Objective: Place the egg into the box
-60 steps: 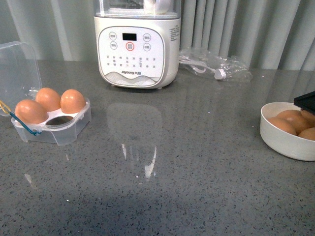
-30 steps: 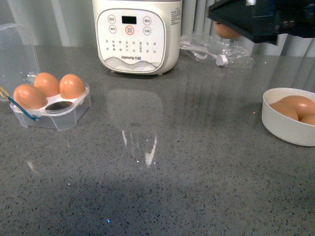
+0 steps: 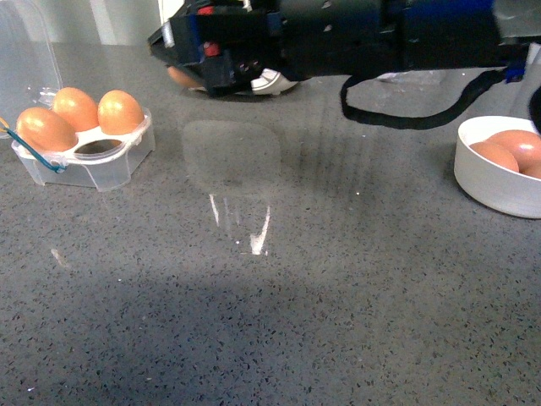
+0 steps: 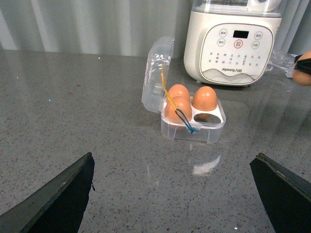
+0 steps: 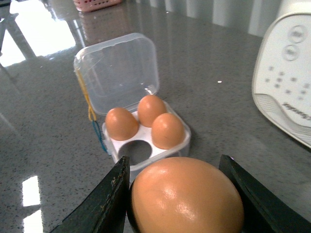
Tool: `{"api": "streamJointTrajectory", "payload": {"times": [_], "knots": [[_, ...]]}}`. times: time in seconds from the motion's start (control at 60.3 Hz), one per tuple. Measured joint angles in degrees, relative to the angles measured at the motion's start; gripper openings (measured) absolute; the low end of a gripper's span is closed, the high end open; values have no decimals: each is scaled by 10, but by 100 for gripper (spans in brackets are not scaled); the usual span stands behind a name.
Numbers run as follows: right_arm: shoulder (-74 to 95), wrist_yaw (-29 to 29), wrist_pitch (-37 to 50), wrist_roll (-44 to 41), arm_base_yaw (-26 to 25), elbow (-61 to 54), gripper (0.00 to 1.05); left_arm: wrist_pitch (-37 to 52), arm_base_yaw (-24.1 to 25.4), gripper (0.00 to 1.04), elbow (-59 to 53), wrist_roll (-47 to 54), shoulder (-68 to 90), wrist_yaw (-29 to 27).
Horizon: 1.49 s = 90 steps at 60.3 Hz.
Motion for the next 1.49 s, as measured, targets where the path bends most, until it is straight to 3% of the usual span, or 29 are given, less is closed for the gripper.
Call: {"api": "streamJointTrajectory", "payload": {"times": [0.232, 0.746, 1.492], "knots": [[57, -6, -12, -20, 43, 43, 48, 0, 0, 98, 0, 0, 0, 0], [145, 31, -49, -35, 83, 164, 48, 0, 0, 98, 0, 0, 0, 0], [159, 52, -78, -74, 90, 187, 48, 0, 0, 98, 0, 0, 0, 0]]}}
